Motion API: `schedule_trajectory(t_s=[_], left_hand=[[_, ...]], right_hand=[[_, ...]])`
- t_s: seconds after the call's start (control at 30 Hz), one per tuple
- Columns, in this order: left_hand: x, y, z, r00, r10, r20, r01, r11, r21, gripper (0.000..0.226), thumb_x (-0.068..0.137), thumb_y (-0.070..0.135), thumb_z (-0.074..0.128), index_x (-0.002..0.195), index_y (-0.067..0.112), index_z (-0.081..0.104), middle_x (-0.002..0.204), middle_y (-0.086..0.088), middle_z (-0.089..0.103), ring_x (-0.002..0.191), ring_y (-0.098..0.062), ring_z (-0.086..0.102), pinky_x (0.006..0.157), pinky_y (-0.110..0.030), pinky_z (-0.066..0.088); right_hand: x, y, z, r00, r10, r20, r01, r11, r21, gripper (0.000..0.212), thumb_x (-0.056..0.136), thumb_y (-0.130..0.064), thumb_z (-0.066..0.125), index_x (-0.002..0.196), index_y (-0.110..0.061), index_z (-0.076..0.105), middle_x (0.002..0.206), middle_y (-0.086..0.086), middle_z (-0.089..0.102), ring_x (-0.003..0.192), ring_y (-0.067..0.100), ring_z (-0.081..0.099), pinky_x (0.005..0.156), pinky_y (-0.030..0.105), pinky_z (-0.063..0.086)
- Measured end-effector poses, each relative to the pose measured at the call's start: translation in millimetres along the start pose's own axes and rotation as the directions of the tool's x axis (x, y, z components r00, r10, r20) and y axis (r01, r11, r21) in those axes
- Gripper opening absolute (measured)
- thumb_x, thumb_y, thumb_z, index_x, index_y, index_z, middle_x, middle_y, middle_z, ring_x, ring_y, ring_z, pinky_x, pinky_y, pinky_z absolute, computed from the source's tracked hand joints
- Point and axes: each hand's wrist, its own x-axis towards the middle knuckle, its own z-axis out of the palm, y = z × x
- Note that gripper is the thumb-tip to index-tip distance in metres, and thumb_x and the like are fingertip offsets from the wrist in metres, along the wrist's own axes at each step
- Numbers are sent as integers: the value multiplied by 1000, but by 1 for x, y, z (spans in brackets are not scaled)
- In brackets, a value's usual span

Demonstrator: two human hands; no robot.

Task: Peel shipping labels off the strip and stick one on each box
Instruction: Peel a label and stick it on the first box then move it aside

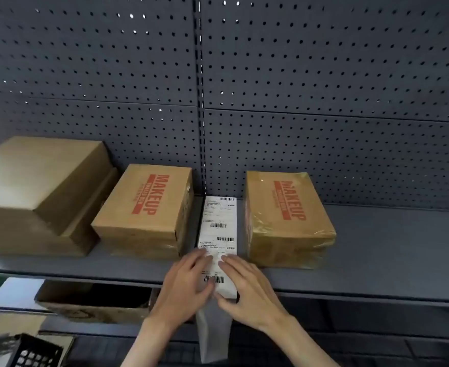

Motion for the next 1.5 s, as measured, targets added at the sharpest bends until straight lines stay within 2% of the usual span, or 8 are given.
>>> schedule_trajectory(t_s=[0.37, 0.6, 0.77, 0.97, 1.13, 1.27, 1.37, 1.5], left_hand=[[1, -7, 5, 999, -32, 13, 32, 999, -26, 49, 92, 49, 48, 124, 19, 69, 144, 0, 58, 138, -17, 48, 110, -40, 42], [4, 5, -19, 984, -166, -68, 129, 919, -372, 38, 97, 48, 51, 118, 22, 71, 129, 16, 60, 122, 0, 55, 102, -31, 48], [2, 28, -46, 935, -327, -135, 159, 731, -664, 34, 82, 51, 69, 84, 18, 61, 82, -1, 64, 78, -17, 62, 72, -28, 49], [13, 47, -65, 975, -221, -27, 96, 526, -845, 33, 81, 42, 75, 96, 14, 75, 94, -11, 74, 88, -35, 67, 78, -45, 54], [22, 57, -70, 974, -202, -103, 18, 521, -854, 48, 87, 44, 75, 94, -3, 71, 84, -37, 58, 80, -56, 53, 72, -68, 45], [25, 66, -73, 974, -167, -150, -34, 551, -834, 52, 89, 40, 72, 86, -11, 65, 76, -34, 52, 72, -49, 48, 64, -59, 43], [24, 75, -77, 979, -111, -174, -75, 593, -802, 29, 91, 26, 68, 83, -3, 68, 71, -21, 52, 68, -35, 45, 61, -35, 40], [24, 82, -79, 981, -82, -175, -84, 636, -767, 29, 92, 23, 65, 74, -1, 63, 69, -11, 52, 67, -27, 47, 61, -34, 40]], right_hand=[[0, 7, 2, 987, -92, 130, 96, 995, -29, 48, 100, -49, 53, 136, -20, 62, 152, 0, 53, 146, 16, 42, 117, 32, 33], [3, -1, -8, 985, -151, -85, 148, 988, -43, 36, 103, -31, 47, 117, -15, 76, 122, -4, 74, 124, 14, 63, 99, 31, 48], [9, -8, -38, 958, -162, -239, 166, 986, -3, 36, 103, -28, 50, 122, -9, 73, 124, 1, 74, 125, 17, 63, 101, 34, 50], [19, -17, -77, 932, -202, -301, 205, 978, -21, 36, 103, -26, 50, 125, -6, 72, 128, 3, 72, 129, 17, 60, 106, 32, 45], [20, -26, -98, 929, -209, -306, 228, 973, 26, 33, 103, -27, 56, 126, -9, 71, 129, 0, 70, 129, 14, 58, 105, 37, 48], [23, -42, -111, 895, -222, -387, 293, 947, 134, 20, 95, -15, 73, 112, -4, 75, 112, 4, 70, 108, 19, 64, 90, 38, 51], [29, -47, -116, 893, -259, -367, 324, 937, 127, 16, 95, -11, 73, 109, -3, 77, 103, 5, 69, 96, 19, 63, 81, 36, 50], [34, -44, -124, 894, -300, -332, 343, 936, 77, 17, 96, -17, 74, 104, -3, 77, 97, 5, 67, 88, 20, 61, 75, 38, 50]])
